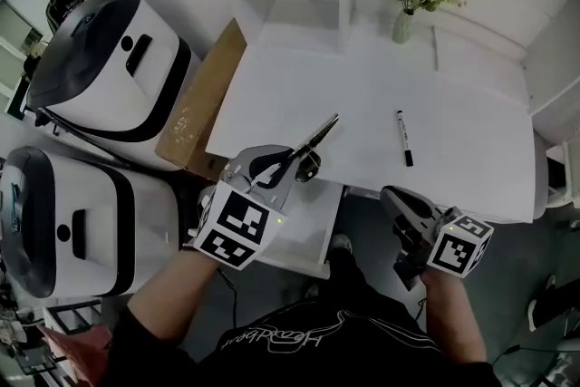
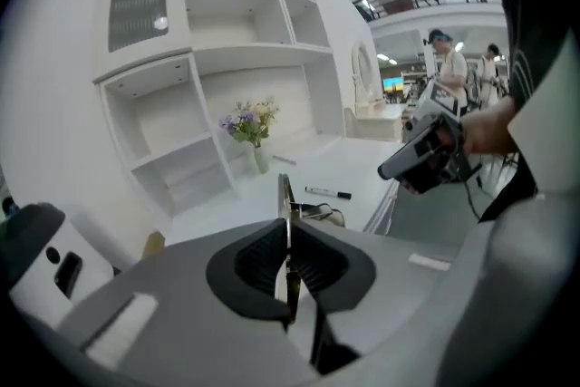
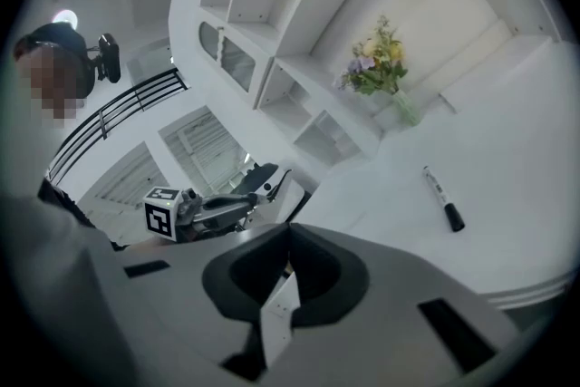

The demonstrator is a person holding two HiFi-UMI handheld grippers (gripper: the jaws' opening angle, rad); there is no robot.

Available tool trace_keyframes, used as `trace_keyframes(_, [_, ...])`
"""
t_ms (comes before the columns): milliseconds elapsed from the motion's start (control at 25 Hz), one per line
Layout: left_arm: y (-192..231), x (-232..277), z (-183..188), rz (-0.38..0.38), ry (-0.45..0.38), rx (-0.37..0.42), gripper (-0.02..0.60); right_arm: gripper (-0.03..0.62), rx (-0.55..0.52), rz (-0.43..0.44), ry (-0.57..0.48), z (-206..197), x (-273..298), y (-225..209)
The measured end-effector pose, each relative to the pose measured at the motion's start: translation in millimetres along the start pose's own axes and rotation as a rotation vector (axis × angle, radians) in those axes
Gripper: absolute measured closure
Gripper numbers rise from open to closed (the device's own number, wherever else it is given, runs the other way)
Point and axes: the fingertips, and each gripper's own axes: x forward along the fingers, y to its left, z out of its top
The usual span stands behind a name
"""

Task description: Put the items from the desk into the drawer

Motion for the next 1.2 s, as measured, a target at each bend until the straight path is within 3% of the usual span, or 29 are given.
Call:
trace_keyframes(280, [-40, -41, -9, -0.111, -0.053, -0.126, 0.56, 0.585, -0.002, 0.002, 0.018, -23, -9, 21])
trace_keyframes(600, [-59, -35, -89, -0.133, 0.1, -0.165, 0.558, 0.585, 0.02, -0.016, 0.042, -45, -18, 22])
trace_keyframes(760, [-60, -21, -127, -0.133, 0.195, -0.14, 0.558, 0.586, 0.032, -0.027, 0.053, -46, -20, 15])
trace_keyframes(1200, [-64, 31, -201, -0.181, 0.407, 0.024, 0.558, 0.585, 0.015, -0.085, 0.08, -41, -26, -14])
